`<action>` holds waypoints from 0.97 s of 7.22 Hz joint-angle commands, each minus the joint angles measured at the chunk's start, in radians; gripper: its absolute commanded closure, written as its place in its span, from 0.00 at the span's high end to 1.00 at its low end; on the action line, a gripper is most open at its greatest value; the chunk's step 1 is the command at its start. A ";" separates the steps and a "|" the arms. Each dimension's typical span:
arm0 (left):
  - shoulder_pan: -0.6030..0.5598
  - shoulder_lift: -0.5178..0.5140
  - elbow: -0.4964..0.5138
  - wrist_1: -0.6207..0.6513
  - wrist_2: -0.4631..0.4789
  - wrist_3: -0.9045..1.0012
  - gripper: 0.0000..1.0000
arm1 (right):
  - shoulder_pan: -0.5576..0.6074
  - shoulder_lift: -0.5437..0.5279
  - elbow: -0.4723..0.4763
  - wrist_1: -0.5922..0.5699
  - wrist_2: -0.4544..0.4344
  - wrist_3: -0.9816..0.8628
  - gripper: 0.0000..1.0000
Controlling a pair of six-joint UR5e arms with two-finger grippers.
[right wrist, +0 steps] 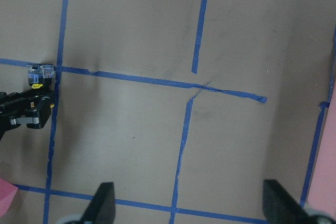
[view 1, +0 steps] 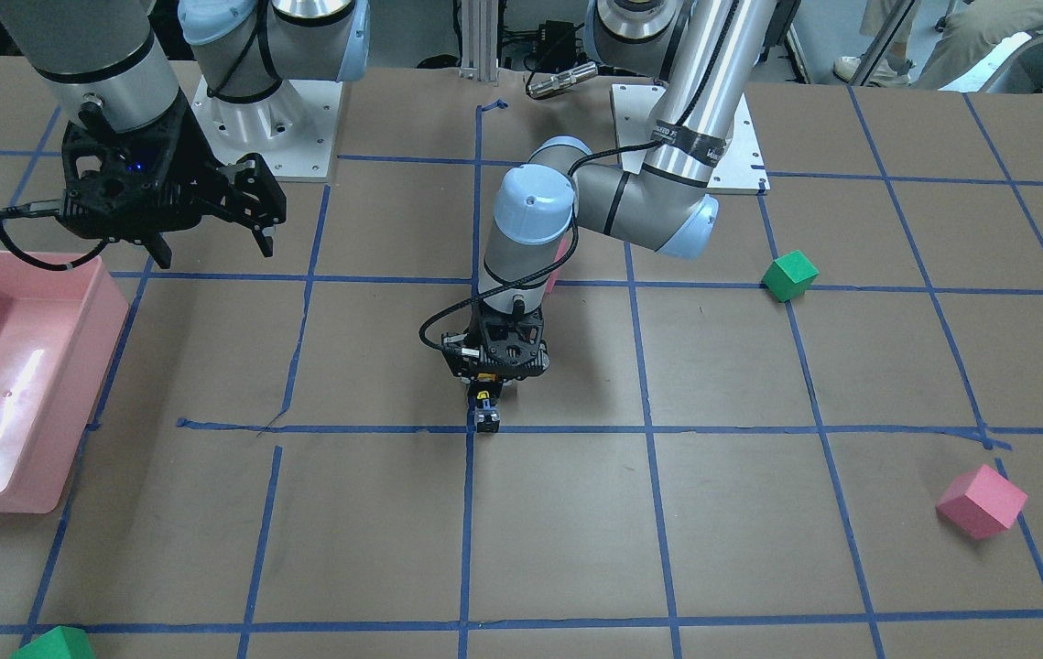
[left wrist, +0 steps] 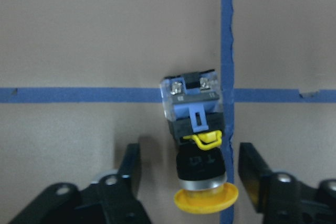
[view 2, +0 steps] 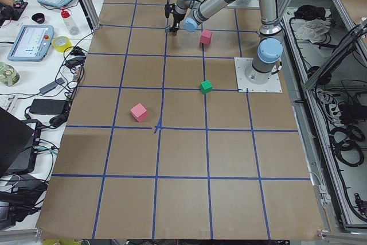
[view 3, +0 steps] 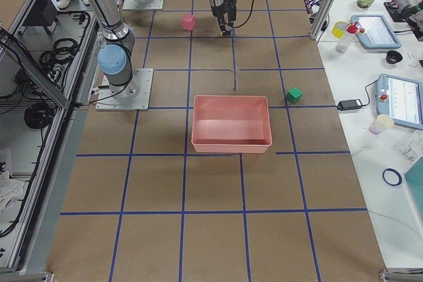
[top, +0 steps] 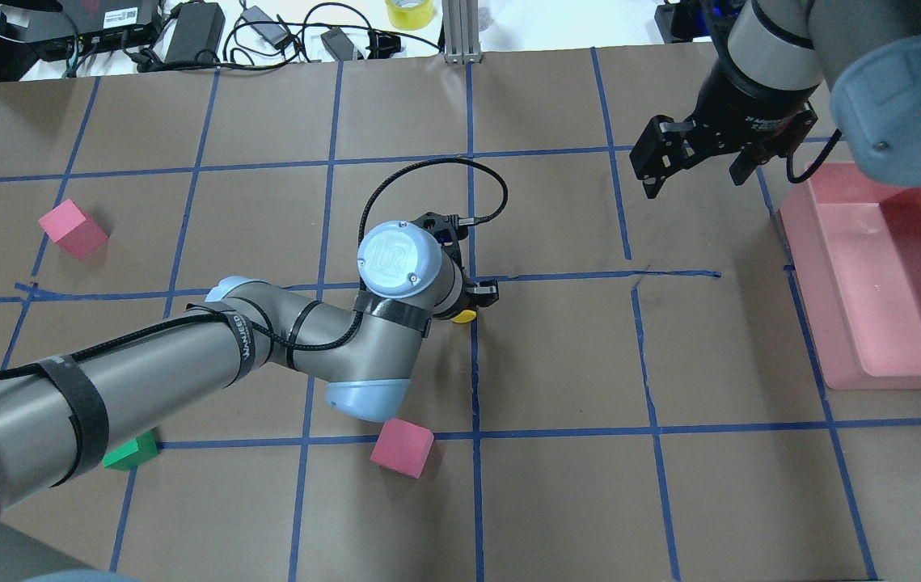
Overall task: Align button upright
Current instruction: 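Lift and rotate the switch with the left gripper, setting it upright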
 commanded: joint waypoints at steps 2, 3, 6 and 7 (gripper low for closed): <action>0.024 0.047 0.159 -0.361 -0.143 -0.192 0.00 | 0.000 0.000 0.000 0.000 0.000 0.000 1.00; 0.076 0.067 0.231 -0.521 -0.225 -0.245 0.00 | 0.000 0.000 0.000 0.000 -0.002 -0.002 1.00; 0.236 0.076 0.201 -0.618 -0.581 -0.517 0.00 | 0.000 0.002 0.000 0.002 -0.003 -0.002 1.00; 0.266 0.063 0.174 -0.618 -0.687 -0.577 0.00 | 0.000 0.000 0.000 0.002 -0.002 -0.008 1.00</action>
